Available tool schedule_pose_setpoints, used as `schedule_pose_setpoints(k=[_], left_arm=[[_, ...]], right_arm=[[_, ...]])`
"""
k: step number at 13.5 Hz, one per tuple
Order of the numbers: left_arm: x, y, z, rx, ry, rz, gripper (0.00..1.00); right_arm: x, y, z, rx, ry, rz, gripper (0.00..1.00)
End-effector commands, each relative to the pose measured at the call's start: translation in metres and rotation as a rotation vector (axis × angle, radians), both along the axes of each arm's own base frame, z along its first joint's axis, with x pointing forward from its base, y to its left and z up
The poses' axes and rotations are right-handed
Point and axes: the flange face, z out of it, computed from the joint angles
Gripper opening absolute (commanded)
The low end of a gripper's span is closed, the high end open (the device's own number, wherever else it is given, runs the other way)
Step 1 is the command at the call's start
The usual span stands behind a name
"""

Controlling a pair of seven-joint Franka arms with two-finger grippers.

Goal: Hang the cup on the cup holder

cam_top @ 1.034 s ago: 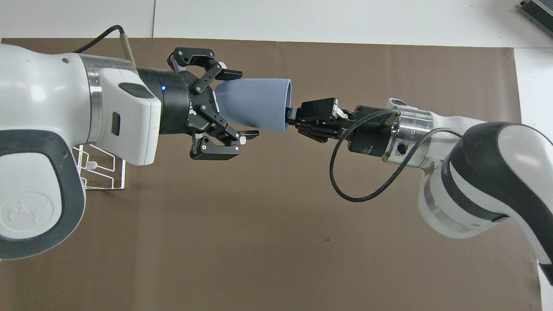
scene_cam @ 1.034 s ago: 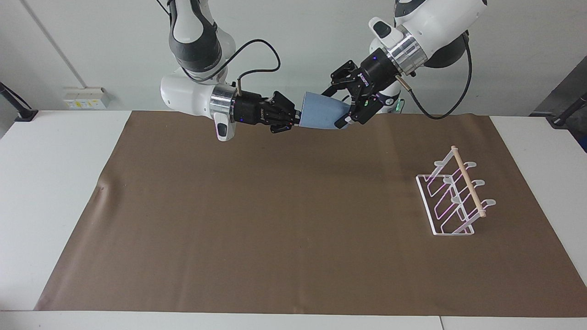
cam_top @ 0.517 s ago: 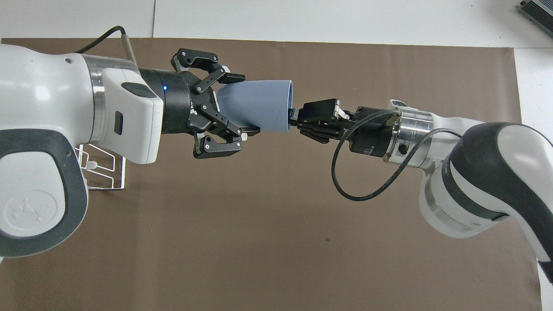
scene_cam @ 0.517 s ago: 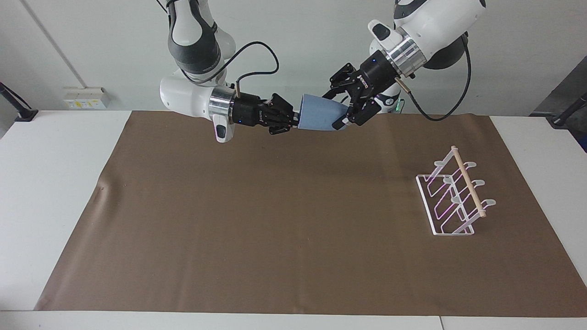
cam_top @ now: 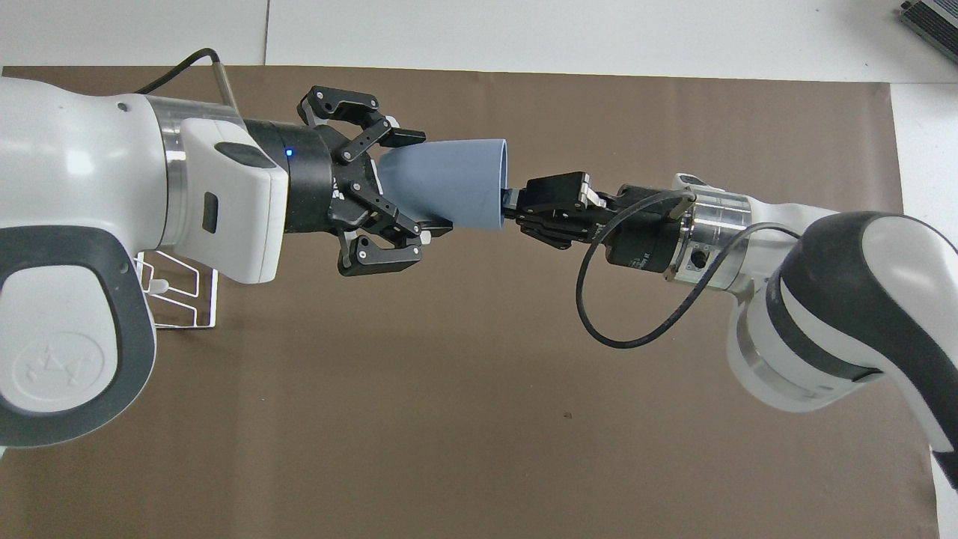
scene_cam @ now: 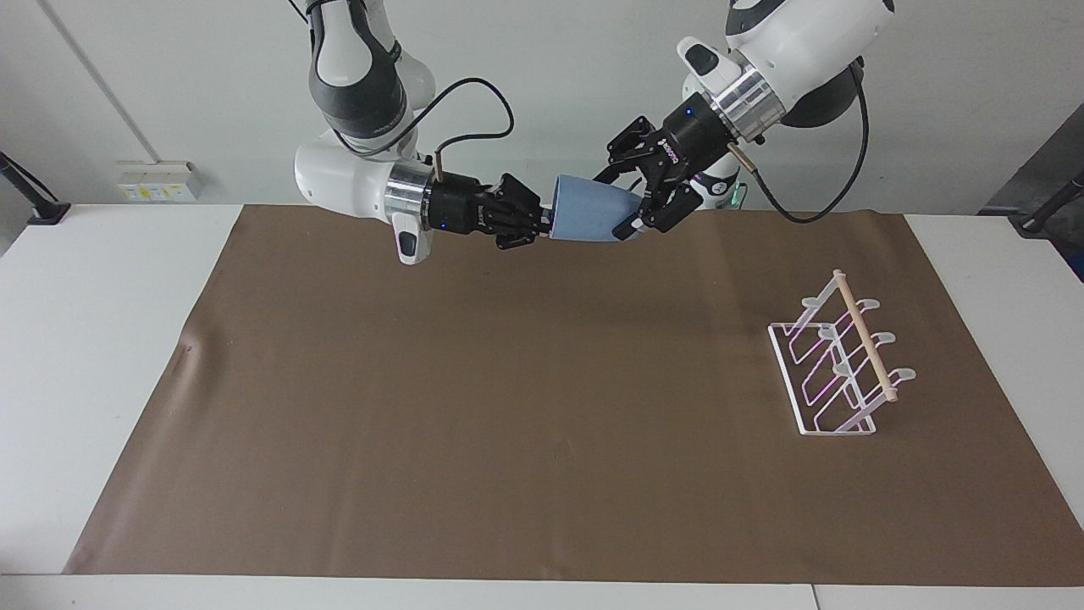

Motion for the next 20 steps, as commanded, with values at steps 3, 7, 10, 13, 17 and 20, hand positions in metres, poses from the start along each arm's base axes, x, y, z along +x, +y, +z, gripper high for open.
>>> schedule_pose_setpoints(k=[3,7,10,13,17,20], left_arm=[[-0.014,-0.018,-0.007,0.007,0.053,0.001,0.00],[-0.014,-0.018,-0.007,0.007,0.054,0.002,0.00],[-0.015,-0.018,-0.006,0.006,0.051,0.001,0.00],[-0.015,-0.018,-0.007,0.009,0.055,-0.003,0.00],[-0.015,-0.019,-0.007,0.010,0.058,-0.006,0.00],[-0.016,-0.017,-0.009,0.027,0.052,-0.005,0.00]], right_arm=[[0.002,0.001,0.010,0.045,-0.031,-0.034,0.14],[0.002,0.001,0.010,0.045,-0.029,-0.035,0.16],[0.002,0.001,0.010,0.046,-0.029,-0.032,0.24],[0.005,-0.009,0.011,0.052,-0.032,-0.035,0.45],[0.007,-0.023,0.012,0.045,-0.041,-0.023,0.49],[0.009,-0.043,0.008,-0.006,-0.057,0.022,0.66]])
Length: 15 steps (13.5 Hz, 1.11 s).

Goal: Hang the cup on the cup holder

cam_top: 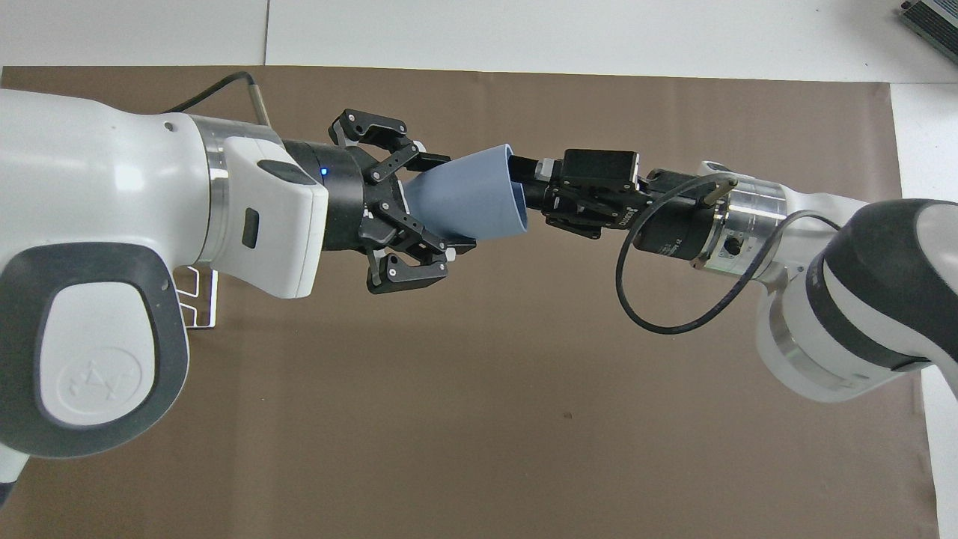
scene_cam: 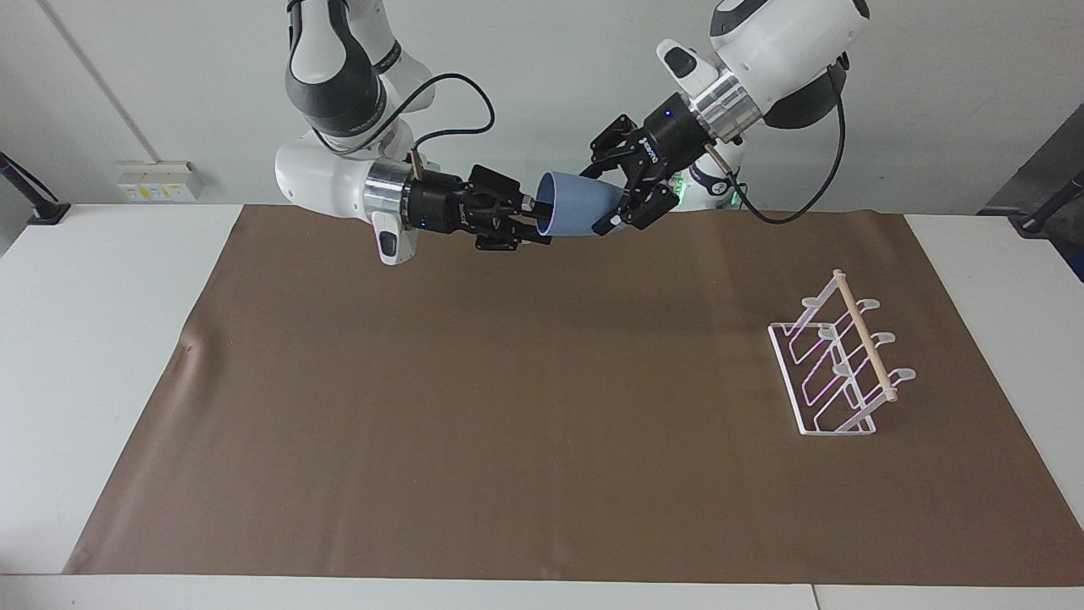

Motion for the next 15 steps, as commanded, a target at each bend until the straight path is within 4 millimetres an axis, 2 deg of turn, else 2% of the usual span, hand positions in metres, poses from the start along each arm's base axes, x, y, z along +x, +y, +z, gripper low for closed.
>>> schedule_pose_setpoints(k=[1,2,6,8,10,12,15], left_arm=[[-0.006,0.002,-0.004,0.038,0.004,-0.001,0.00],[-0.007,0.003,-0.011,0.051,0.012,-0.004,0.00],[-0.013,0.018,-0.031,0.117,0.032,-0.002,0.00],[-0.010,0.035,-0.037,0.189,0.032,0.005,0.00],[-0.007,0.050,-0.045,0.310,0.024,-0.004,0.00],[0.005,0.078,-0.049,0.460,-0.026,0.013,0.00],[0.014,0.101,-0.045,0.649,-0.080,0.013,0.00]], right_arm=[[-0.002,-0.022,-0.005,-0.071,-0.052,0.052,0.87],[-0.001,-0.034,-0.008,-0.124,-0.065,0.073,1.00],[0.001,-0.076,-0.016,-0.282,-0.076,0.136,1.00],[0.003,-0.093,-0.020,-0.399,-0.075,0.154,1.00],[0.003,-0.103,-0.023,-0.563,-0.055,0.187,1.00],[0.003,-0.112,-0.022,-0.769,-0.037,0.230,1.00],[0.003,-0.126,-0.025,-1.050,-0.031,0.270,1.00]])
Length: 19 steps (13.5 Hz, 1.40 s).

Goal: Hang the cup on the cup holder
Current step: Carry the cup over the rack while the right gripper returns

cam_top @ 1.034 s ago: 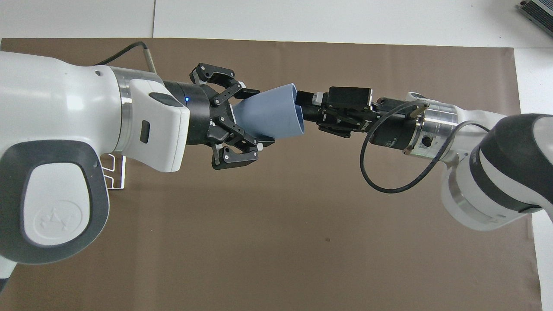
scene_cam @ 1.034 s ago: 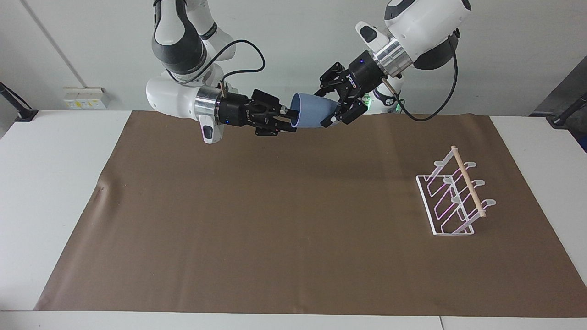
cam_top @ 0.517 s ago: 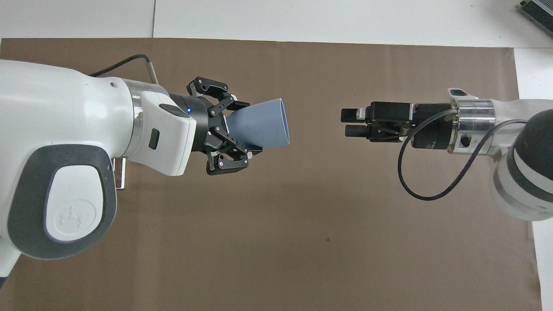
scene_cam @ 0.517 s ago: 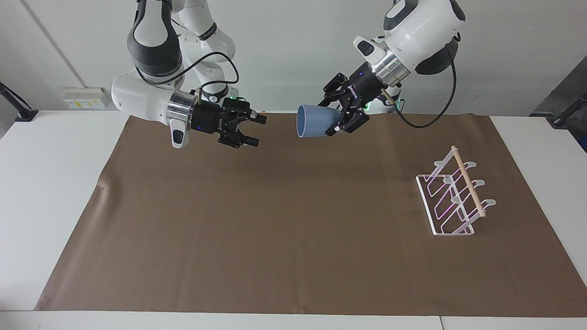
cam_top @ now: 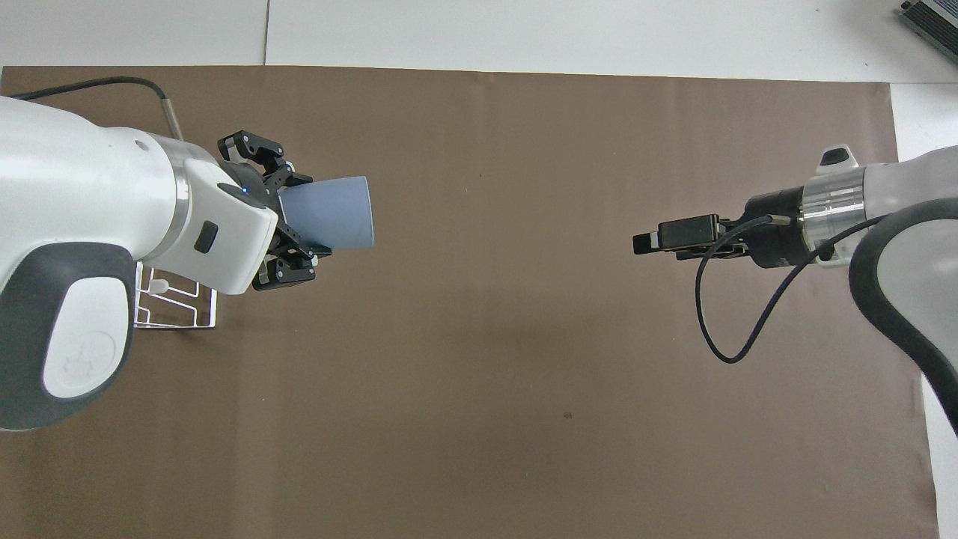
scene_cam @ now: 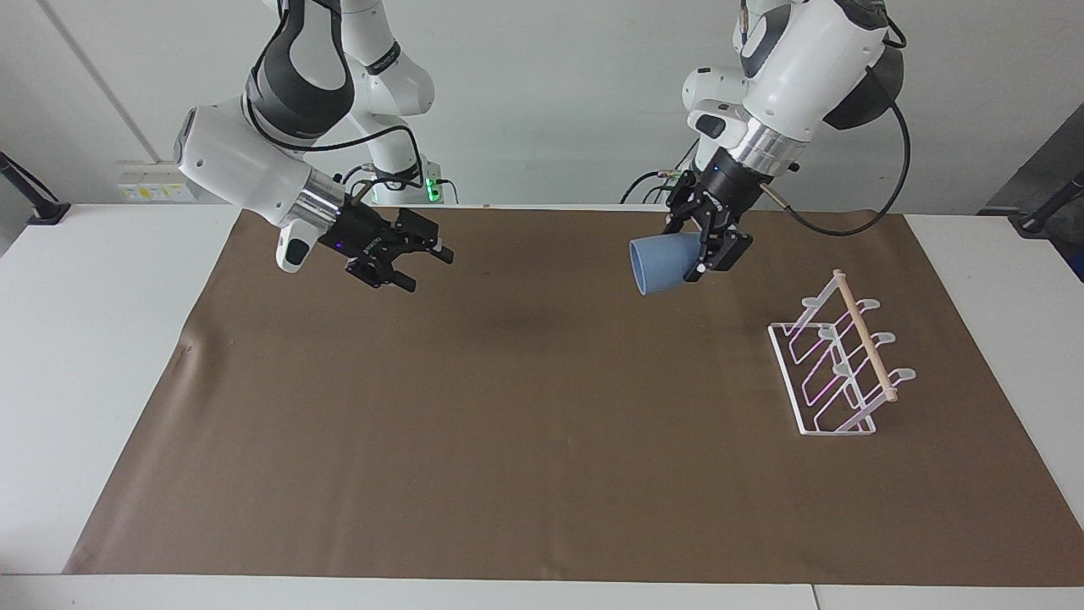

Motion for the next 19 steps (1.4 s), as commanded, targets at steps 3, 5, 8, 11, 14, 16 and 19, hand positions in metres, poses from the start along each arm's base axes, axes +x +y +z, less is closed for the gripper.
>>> schedule_pose_setpoints(k=[3,5,8,11,14,16,19], left_arm=[[0.002,0.023,0.017,0.343,-0.120,-0.033,0.00],[0.005,0.037,0.015,0.444,-0.117,-0.030,0.00],[0.016,0.060,0.010,0.615,-0.076,-0.025,0.00],[0.039,0.062,0.005,0.846,-0.098,-0.043,0.00],[0.067,0.053,-0.026,0.998,-0.069,-0.071,0.00],[0.082,0.057,-0.035,1.089,-0.113,-0.089,0.00],[0.105,0.070,-0.060,1.223,-0.126,-0.206,0.00]], right_arm=[[0.006,-0.009,0.002,-0.388,-0.076,0.037,1.00],[0.006,0.000,0.003,-0.491,-0.097,0.055,1.00],[0.007,0.004,0.013,-0.589,-0.114,0.051,1.00],[0.006,-0.003,0.048,-0.635,-0.108,0.063,1.00],[0.001,-0.027,0.084,-0.646,-0.063,0.032,1.00],[-0.005,-0.051,0.109,-0.646,-0.041,-0.016,1.00],[-0.008,-0.097,0.126,-0.635,-0.007,-0.102,1.00]])
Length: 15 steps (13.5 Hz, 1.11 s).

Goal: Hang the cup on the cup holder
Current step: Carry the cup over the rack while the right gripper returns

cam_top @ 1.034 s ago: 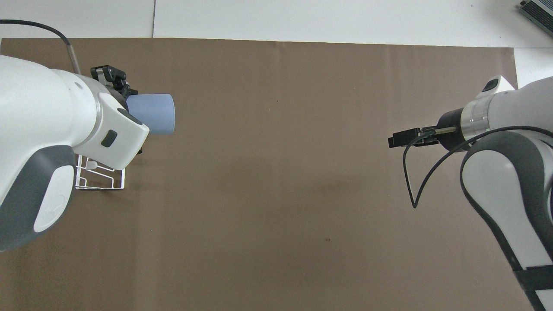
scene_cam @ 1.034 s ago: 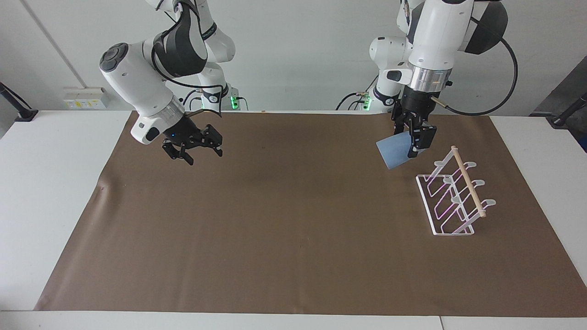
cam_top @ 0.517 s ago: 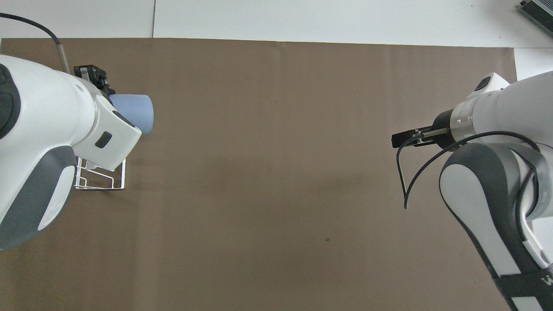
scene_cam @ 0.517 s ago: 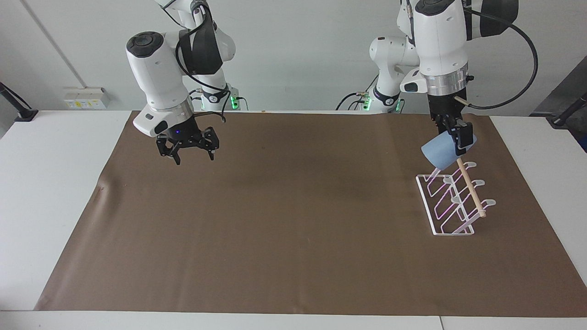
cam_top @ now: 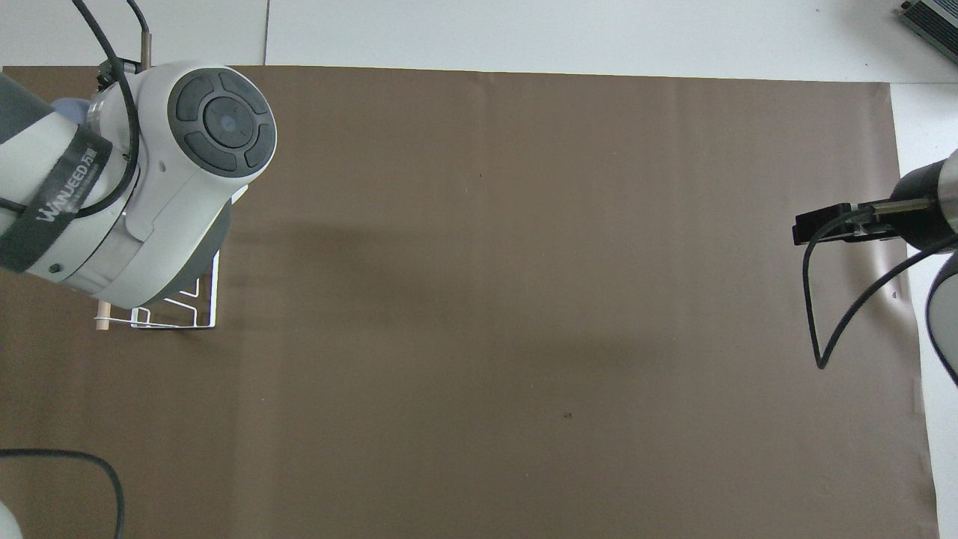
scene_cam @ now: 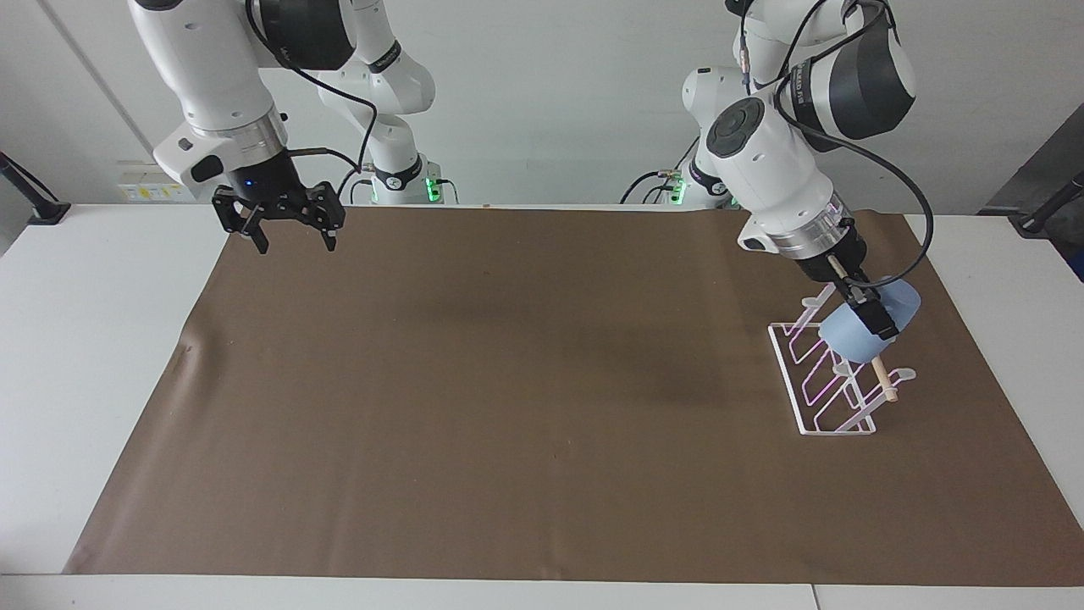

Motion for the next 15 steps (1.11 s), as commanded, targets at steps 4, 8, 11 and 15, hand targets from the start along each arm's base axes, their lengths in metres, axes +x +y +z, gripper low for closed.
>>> schedule_pose_setpoints(k=[4,8,11,15], left_arm=[[0.033,0.004,-0.053,0.151,0.055,-0.102,0.00],[0.029,0.015,-0.077,0.161,0.141,-0.169,0.00],[0.019,0.015,-0.089,0.164,0.160,-0.186,0.00],[-0.004,0.012,-0.111,0.159,0.155,-0.162,0.00]], right_arm=[[-0.014,-0.049,0.021,0.004,0.077,-0.139,1.00],[-0.018,-0.054,0.012,-0.016,0.063,-0.129,1.00],[-0.019,-0.050,0.014,0.031,0.073,-0.160,1.00],[-0.017,-0.037,0.014,0.026,0.057,-0.172,1.00]])
